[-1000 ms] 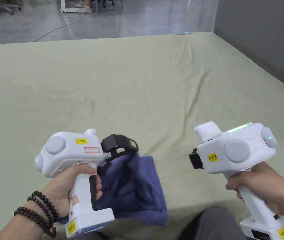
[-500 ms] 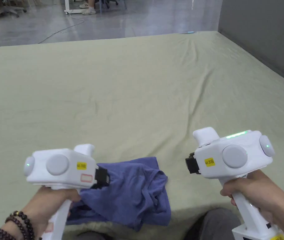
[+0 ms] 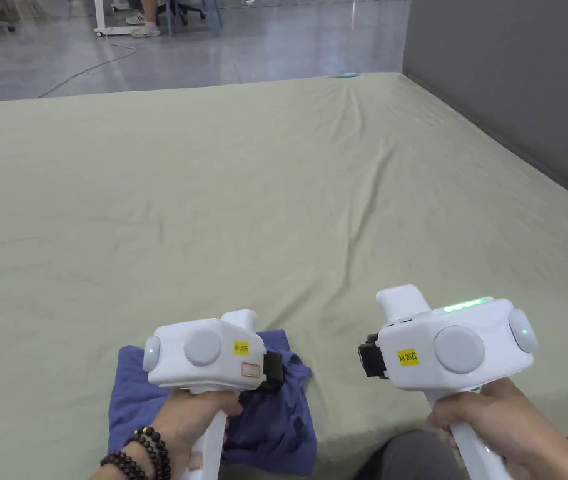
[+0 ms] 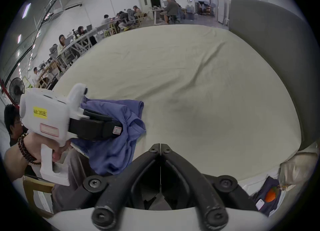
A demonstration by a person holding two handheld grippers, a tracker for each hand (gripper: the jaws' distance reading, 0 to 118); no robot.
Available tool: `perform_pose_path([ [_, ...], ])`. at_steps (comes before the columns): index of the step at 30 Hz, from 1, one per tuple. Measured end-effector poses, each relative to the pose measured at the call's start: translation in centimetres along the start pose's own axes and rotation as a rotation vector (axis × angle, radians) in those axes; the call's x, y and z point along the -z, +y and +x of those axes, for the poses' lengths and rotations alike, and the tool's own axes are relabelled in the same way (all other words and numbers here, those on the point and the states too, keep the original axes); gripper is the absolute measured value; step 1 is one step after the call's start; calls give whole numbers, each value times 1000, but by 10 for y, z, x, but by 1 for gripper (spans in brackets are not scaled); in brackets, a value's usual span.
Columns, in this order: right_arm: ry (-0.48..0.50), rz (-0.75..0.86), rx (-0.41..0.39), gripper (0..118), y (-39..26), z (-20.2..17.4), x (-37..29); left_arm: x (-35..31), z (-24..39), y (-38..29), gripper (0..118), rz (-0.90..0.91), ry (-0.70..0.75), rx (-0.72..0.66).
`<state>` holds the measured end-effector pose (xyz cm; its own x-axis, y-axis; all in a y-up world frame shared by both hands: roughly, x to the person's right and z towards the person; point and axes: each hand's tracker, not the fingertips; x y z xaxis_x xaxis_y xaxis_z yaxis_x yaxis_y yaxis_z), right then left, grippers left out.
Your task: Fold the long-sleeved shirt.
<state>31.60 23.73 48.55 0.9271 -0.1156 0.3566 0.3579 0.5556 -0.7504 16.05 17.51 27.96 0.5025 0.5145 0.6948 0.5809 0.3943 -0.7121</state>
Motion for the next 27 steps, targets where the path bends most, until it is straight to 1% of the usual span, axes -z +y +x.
perform_pose_path([
  [2, 39, 4, 28, 0, 2, -4, 6, -18, -5, -2, 0, 13, -2, -14],
  [4, 94, 10, 29, 0, 7, -15, 14, -43, -16, -4, 0, 45, -25, -31],
  [6, 185, 28, 44, 0, 15, -29, 28, -73, -30, -8, 0, 107, -47, -61],
  [8, 312, 0, 110, 0, 27, -43, 52, -105, -46, -14, 0, 158, -40, -87],
  [10, 402, -43, 180, 0, 35, -57, 78, -134, -63, -22, 0, 194, -36, -101],
  [12, 454, -58, 203, 0, 39, -72, 101, -155, -80, -29, 0, 239, -2, -121],
  [13, 478, -93, 198, 0, 40, -76, 114, -162, -90, -33, 0, 256, 13, -130],
  [15, 464, -156, 214, 0, 38, -78, 134, -171, -108, -38, 0, 255, 23, -151],
  [16, 454, -187, 207, 0, 34, -74, 144, -174, -117, -42, 0, 258, 21, -176],
  [17, 421, -214, 204, 0, 28, -69, 153, -177, -121, -47, 0, 262, 14, -205],
  [18, 382, -219, 205, 0, 23, -64, 158, -179, -128, -50, 4, 278, -3, -230],
  [19, 465, -168, 231, 0, 15, -54, 160, -180, -136, -55, 19, 293, -22, -246],
  [20, 524, -147, 274, 0, 9, -48, 160, -179, -142, -58, 50, 299, -16, -262],
  [21, 540, -167, 323, 0, 8, -42, 160, -176, -147, -59, 95, 296, 3, -279],
  [22, 552, -184, 367, 0, 7, -39, 161, -172, -153, -61, 113, 289, 10, -295],
  [23, 563, -186, 377, 0, 7, -37, 162, -168, -160, -64, 116, 293, 8, -314],
  [24, 556, -182, 357, 0, 5, -36, 161, -163, -167, -64, 116, 292, -4, -339],
  [25, 557, -178, 351, 0, 5, -37, 161, -152, -184, -62, 115, 264, -14, -380],
  [27, 556, -178, 350, 0, 7, -38, 161, -133, -195, -62, 115, 211, -58, -419],
])
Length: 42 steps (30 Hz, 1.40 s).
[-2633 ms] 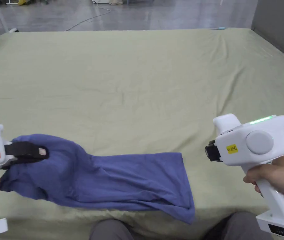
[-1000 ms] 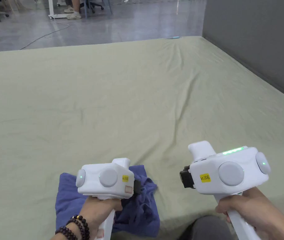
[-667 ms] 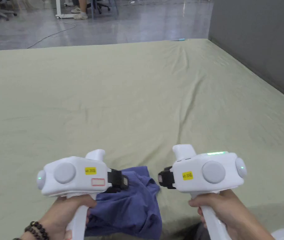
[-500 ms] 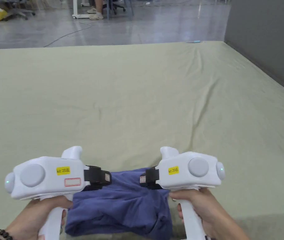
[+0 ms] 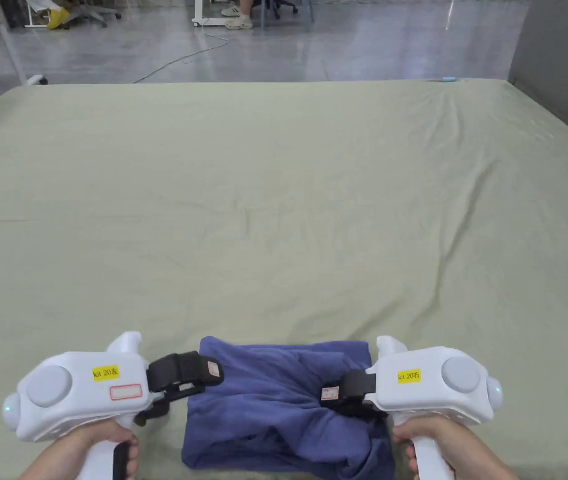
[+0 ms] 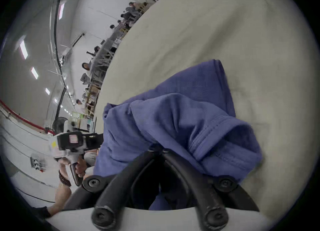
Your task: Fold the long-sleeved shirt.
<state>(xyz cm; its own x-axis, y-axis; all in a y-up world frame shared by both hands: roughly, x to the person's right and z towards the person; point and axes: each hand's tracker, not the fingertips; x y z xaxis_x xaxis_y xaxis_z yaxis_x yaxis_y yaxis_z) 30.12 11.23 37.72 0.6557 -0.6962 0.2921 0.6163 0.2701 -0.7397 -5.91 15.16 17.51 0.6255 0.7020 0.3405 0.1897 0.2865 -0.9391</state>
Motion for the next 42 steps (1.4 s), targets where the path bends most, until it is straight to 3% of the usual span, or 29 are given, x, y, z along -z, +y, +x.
perform_pose_path([
  [2, -2, -1, 2, 0, 0, -1, 2, 21, -10, -1, 115, -34, -55, -47],
  [4, -4, 0, -2, 0, 0, -2, 2, 31, -7, -4, 115, 43, -143, -43],
  [7, -11, 2, -6, 0, -1, -4, 3, 46, -8, -8, 110, 64, -161, -11],
  [8, -14, 3, -9, 0, 0, -5, 4, 44, -4, -5, 85, 45, -159, 39],
  [9, -16, 3, -10, 0, 1, -4, 4, 42, -3, -3, 3, 43, -131, 42],
  [10, -21, 1, -9, 0, 1, -6, 3, 38, 2, -3, 0, 52, -52, 37],
  [12, -45, -3, -13, 0, 2, -11, 4, 33, 8, -1, 0, 15, -190, 22],
  [14, -87, -10, -34, 0, 3, -20, 2, 27, 27, -4, 0, 38, -144, 169],
  [17, -202, -13, -85, 0, 9, -51, 1, 6, 36, 16, 0, 83, -136, 166],
  [19, -226, 30, -153, 0, 12, -79, 4, -10, 23, 22, 0, 78, -140, 178],
  [25, -231, 139, -422, 0, 22, -200, 59, -111, -48, 72, 0, 199, 96, 216],
  [28, -262, 184, -620, 0, 14, -271, 117, -183, -104, 89, 0, 269, 252, 201],
  [31, -253, 218, -754, 0, 0, -323, 183, -236, -152, 106, 0, 321, 450, 212],
  [35, -238, 224, -803, 0, -15, -373, 261, -261, -194, 119, 1, 320, 615, 143],
  [37, -223, 215, -848, 0, -16, -391, 284, -264, -197, 118, 15, 326, 633, 100],
  [38, -233, 211, -853, 0, -17, -397, 292, -260, -196, 116, 39, 345, 639, 73],
  [39, -245, 202, -858, 0, -17, -403, 299, -262, -193, 114, 77, 368, 671, 66],
  [40, -247, 195, -860, 0, -15, -407, 302, -264, -189, 110, 97, 411, 701, 54],
  [41, -250, 184, -858, 0, -12, -408, 303, -268, -186, 107, 109, 434, 707, 61],
  [42, -258, 179, -849, 0, -11, -410, 302, -270, -182, 104, 112, 430, 702, 89],
])
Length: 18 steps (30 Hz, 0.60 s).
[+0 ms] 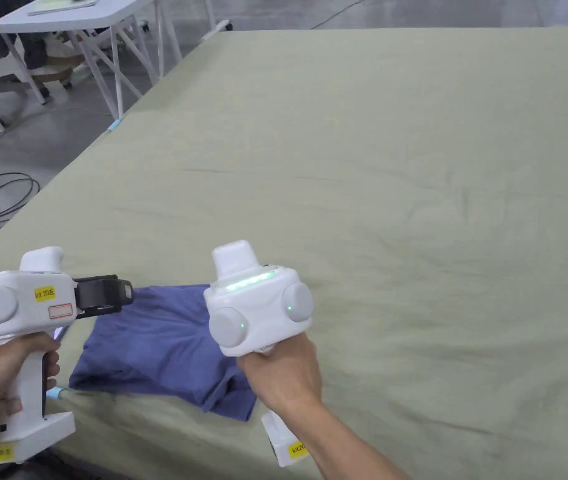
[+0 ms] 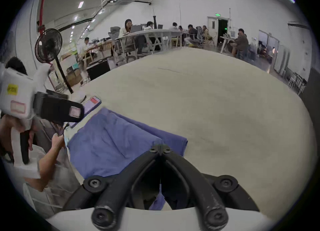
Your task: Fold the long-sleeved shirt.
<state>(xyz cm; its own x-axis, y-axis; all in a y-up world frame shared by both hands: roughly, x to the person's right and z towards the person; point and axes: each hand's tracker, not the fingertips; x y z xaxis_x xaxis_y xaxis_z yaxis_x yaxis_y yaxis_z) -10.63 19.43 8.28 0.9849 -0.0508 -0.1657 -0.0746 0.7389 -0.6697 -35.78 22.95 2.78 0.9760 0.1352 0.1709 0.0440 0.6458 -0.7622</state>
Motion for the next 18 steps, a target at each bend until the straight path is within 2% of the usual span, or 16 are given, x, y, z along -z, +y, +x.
perform_pose_path([
  [3, 6, 2, 44, 0, 4, 10, -22, -22, 12, 3, 112, 43, 72, 75],
  [5, 12, 62, 67, 0, 8, 23, -46, -37, 25, 9, 111, 67, 129, 104],
  [6, 5, 79, 69, 0, 11, 32, -58, -45, 40, 13, 105, 67, 145, 113],
  [7, 2, 101, 75, 0, 14, 40, -73, -55, 59, 16, 82, 82, 128, 124],
  [8, 10, 114, 91, 0, 19, 54, -89, -64, 78, 19, 34, 128, 100, 156],
  [9, 4, 147, 116, 0, 23, 71, -109, -73, 105, 19, 0, 172, 95, 193],
  [10, -19, 179, 134, 0, 27, 89, -131, -86, 134, 18, 0, 228, 67, 241],
  [13, -132, 326, 142, 0, 27, 145, -206, -122, 212, 18, 0, 334, -111, 259],
  [16, -289, 417, 120, 0, 20, 198, -281, -149, 285, 13, 0, 482, -202, 293],
  [18, -395, 479, 118, 0, 8, 229, -325, -167, 338, 3, 0, 607, -213, 307],
])
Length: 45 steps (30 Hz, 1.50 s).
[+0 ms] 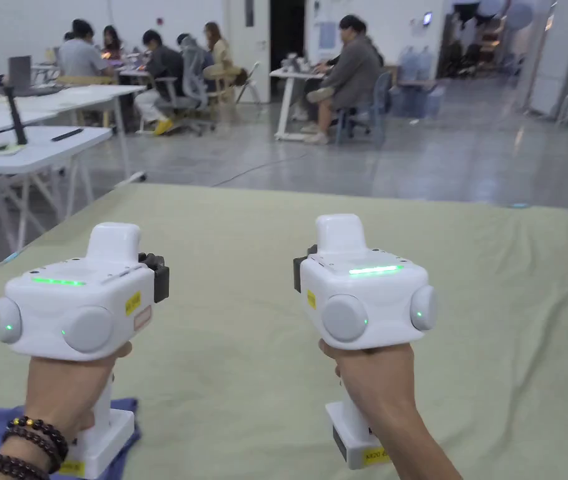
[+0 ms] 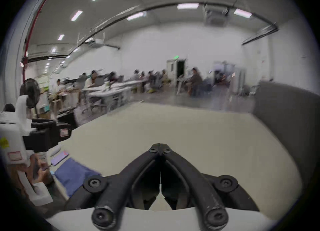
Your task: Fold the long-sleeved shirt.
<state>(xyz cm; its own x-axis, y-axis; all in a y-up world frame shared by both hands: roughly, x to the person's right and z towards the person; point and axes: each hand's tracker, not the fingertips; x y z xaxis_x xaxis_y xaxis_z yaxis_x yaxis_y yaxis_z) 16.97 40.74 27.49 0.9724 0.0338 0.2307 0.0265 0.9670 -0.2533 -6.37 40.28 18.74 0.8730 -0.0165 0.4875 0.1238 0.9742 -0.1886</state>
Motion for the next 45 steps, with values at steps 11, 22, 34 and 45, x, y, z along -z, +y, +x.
perform_pose_path([
  [11, -327, 222, 0, 0, -76, 134, -136, -53, 166, -62, 0, 251, 19, -43],
  [22, -386, 203, -40, 0, -145, 132, -175, -93, 161, -135, 0, 199, -9, 79],
  [34, -378, 159, -12, 0, -158, 126, -164, -91, 161, -139, 0, 160, -12, 26],
  [45, -387, 120, -11, 108, -160, 134, -160, -82, 174, -130, 101, 137, -40, 64],
])
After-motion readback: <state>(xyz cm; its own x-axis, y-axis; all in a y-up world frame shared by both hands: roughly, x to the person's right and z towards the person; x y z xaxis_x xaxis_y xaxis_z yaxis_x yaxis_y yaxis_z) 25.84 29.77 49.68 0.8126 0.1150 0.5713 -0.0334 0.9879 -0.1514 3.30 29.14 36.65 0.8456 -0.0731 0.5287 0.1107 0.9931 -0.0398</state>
